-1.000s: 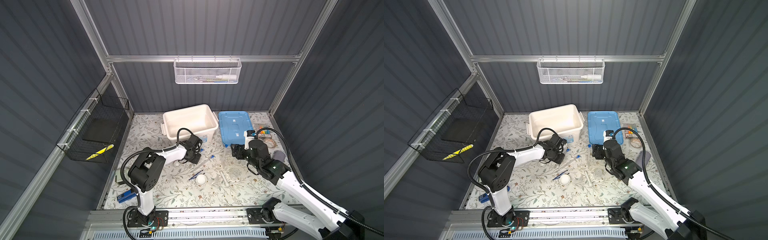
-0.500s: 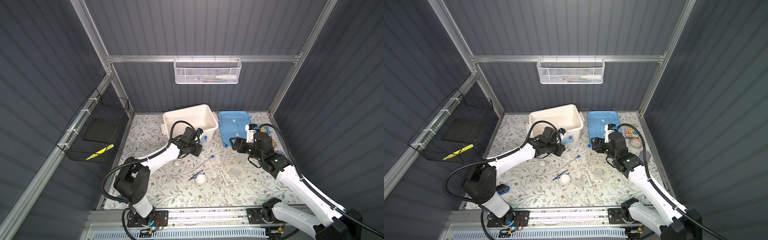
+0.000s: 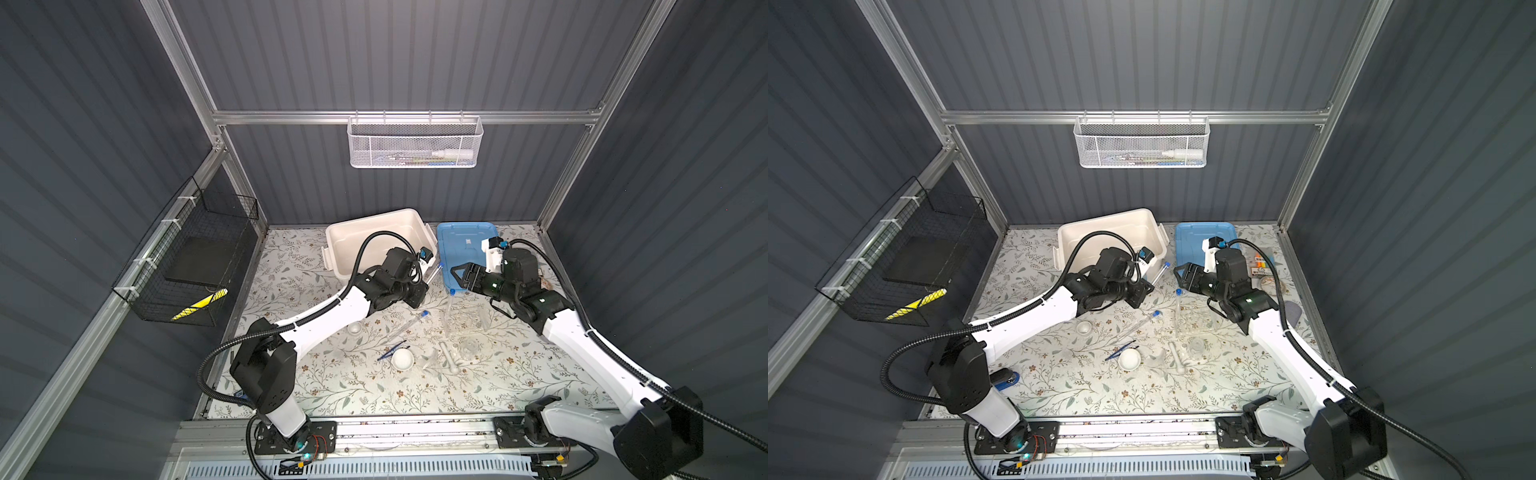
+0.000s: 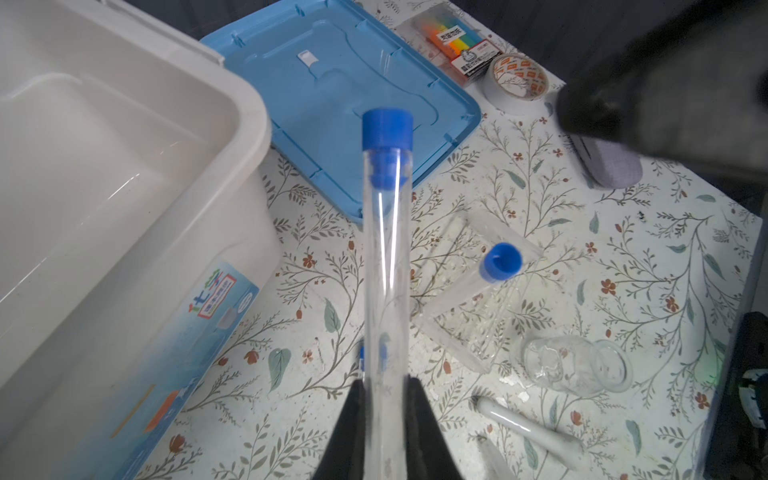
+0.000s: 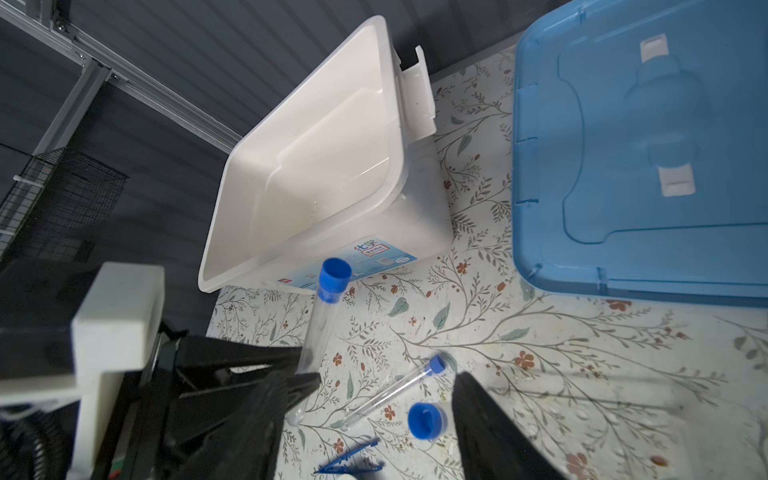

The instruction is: Organize the chemistry lab equipment

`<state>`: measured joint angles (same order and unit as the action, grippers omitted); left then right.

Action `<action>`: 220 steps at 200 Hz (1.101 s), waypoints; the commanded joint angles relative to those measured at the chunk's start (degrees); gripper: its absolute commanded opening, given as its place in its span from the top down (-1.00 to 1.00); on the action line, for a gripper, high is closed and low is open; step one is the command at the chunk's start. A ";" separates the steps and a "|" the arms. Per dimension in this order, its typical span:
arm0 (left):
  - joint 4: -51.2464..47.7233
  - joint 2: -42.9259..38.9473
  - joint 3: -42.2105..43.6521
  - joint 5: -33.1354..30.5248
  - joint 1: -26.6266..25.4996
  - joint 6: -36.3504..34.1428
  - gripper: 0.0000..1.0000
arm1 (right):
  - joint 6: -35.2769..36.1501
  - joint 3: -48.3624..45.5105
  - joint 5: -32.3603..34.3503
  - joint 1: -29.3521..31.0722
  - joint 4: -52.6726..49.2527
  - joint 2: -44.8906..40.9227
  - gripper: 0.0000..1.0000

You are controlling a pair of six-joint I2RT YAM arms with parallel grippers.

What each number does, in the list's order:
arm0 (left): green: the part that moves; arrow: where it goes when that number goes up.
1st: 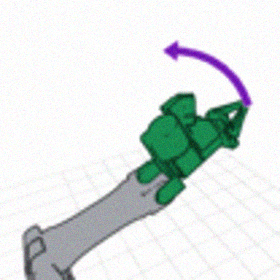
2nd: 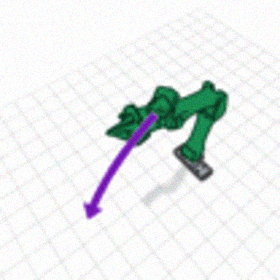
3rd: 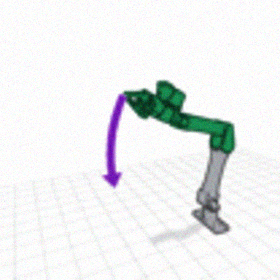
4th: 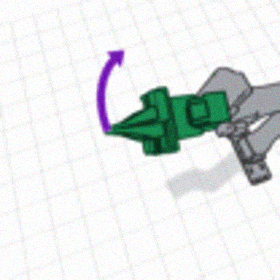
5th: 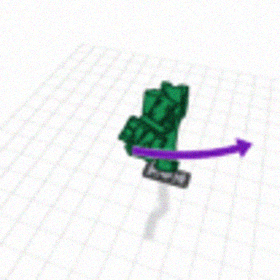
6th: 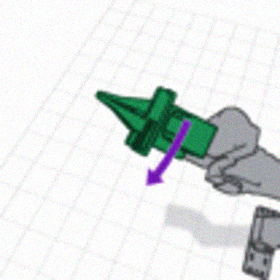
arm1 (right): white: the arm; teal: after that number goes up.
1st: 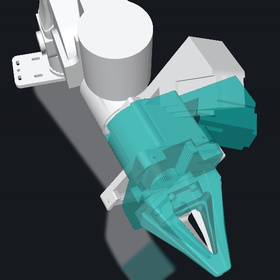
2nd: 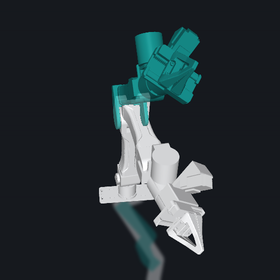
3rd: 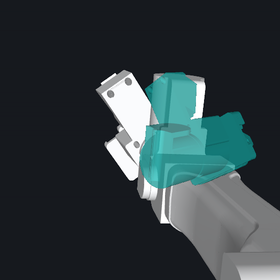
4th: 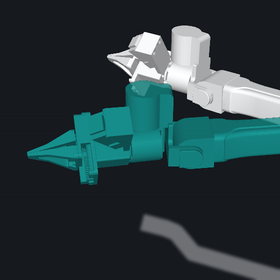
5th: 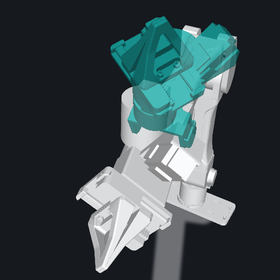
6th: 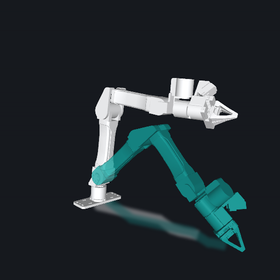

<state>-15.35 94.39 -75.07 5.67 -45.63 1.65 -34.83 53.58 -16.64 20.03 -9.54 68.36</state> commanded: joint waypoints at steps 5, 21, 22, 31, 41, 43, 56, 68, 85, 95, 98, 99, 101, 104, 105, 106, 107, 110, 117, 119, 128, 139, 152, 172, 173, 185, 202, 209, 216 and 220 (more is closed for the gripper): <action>1.38 1.22 -1.80 1.18 -0.67 -1.17 0.78 | -2.63 1.34 -5.59 -1.00 2.28 1.08 -0.29; 1.41 1.15 -1.88 1.60 -1.18 -1.51 0.78 | -3.45 1.35 -7.15 -1.56 3.56 1.63 -0.27; 1.40 1.15 -1.77 1.61 -1.20 -1.54 0.78 | -3.52 1.35 -7.29 -1.57 3.65 1.66 -0.27; 1.39 1.02 -1.62 1.77 -1.26 -1.64 0.78 | -4.04 1.35 -8.23 -1.79 4.37 2.03 -0.26; 1.38 0.89 -1.53 1.73 -1.30 -1.81 0.78 | -4.35 1.49 -9.42 -1.92 5.02 2.50 -0.24; 1.38 0.89 -1.56 1.76 -1.30 -1.89 0.78 | -4.36 1.52 -9.63 -1.93 5.11 2.60 -0.23; 1.40 0.80 -1.54 1.92 -1.37 -2.17 0.77 | -4.74 1.78 -11.13 -1.93 5.74 3.41 -0.21; 1.40 0.71 -1.58 2.21 -1.41 -2.29 0.77 | -5.03 2.26 -12.27 -1.97 5.91 4.31 -0.17; 1.51 0.62 -1.66 2.54 -1.46 -2.53 0.77 | -5.49 2.85 -13.39 -1.97 6.20 5.52 -0.11; 1.56 0.55 -1.67 2.76 -1.50 -2.68 0.77 | -5.67 3.15 -13.59 -1.93 6.37 6.07 -0.09; 1.63 0.54 -1.66 2.86 -1.54 -2.70 0.77 | -5.69 3.14 -13.59 -1.93 6.44 6.18 -0.07; 1.64 0.58 -1.66 2.90 -1.56 -2.70 0.77 | -5.69 3.17 -13.59 -1.93 6.45 6.22 -0.07; 1.64 0.54 -1.62 2.93 -1.52 -2.70 0.77 | -5.78 3.28 -13.59 -1.93 6.51 6.27 -0.06; 1.64 0.53 -1.58 2.97 -1.56 -2.68 0.77 | -5.82 3.32 -13.52 -1.93 6.48 6.46 -0.05; 1.64 0.53 -1.58 3.00 -1.61 -2.69 0.77 | -5.80 3.39 -13.51 -1.93 6.47 6.45 -0.05; 1.64 0.49 -1.57 3.02 -1.59 -2.74 0.77 | -5.79 3.42 -13.46 -1.93 6.51 6.49 -0.04; 1.64 0.42 -1.57 3.02 -1.63 -2.72 0.77 | -5.83 3.44 -13.44 -1.93 6.53 6.55 -0.04; 1.72 0.44 -1.57 3.03 -1.63 -2.71 0.77 | -5.85 3.52 -13.35 -1.95 6.55 6.65 -0.03; 1.89 0.36 -1.45 3.18 -1.64 -2.73 0.77 | -5.86 3.59 -13.16 -1.94 6.55 6.88 0.00; 1.92 0.31 -1.37 3.24 -1.61 -2.71 0.77 | -5.86 3.60 -13.09 -1.93 6.57 6.94 0.01; 2.21 0.23 -1.23 3.37 -1.65 -2.66 0.77 | -5.86 3.79 -13.06 -1.94 6.74 7.13 0.04; 2.33 0.02 -1.07 3.53 -1.65 -2.79 0.77 | -5.95 4.05 -13.07 -1.93 6.89 7.44 0.07; 2.52 -0.16 -0.85 3.86 -1.70 -2.88 0.77 | -6.05 4.11 -12.90 -1.97 7.10 7.79 0.08; 2.75 -0.35 -0.52 4.15 -1.72 -2.97 0.77 | -6.30 4.07 -12.45 -1.93 7.80 8.30 0.15; 2.72 -0.39 -0.48 4.12 -1.73 -2.97 0.77 | -6.30 4.12 -12.49 -1.93 7.84 8.29 0.15; 2.76 -0.26 -0.52 4.27 -1.70 -2.97 0.77 | -6.61 4.16 -12.60 -1.93 8.26 8.56 0.20; 2.72 -0.18 -0.38 4.64 -1.75 -2.97 0.77 | -6.65 4.25 -12.34 -1.96 8.59 8.72 0.21; 2.83 -0.18 -0.39 4.78 -1.74 -3.05 0.77 | -6.66 4.22 -12.12 -1.98 8.66 8.72 0.22; 2.87 -0.30 -0.43 4.77 -1.74 -3.04 0.77 | -6.57 4.20 -12.10 -1.99 8.73 8.85 0.23; 2.84 -0.26 -0.39 4.86 -1.74 -3.06 0.77 | -6.57 4.22 -12.09 -1.93 8.79 8.90 0.24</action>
<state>-13.63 94.85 -75.07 9.10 -46.96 0.03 -41.36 56.21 -28.56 18.24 -2.37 76.79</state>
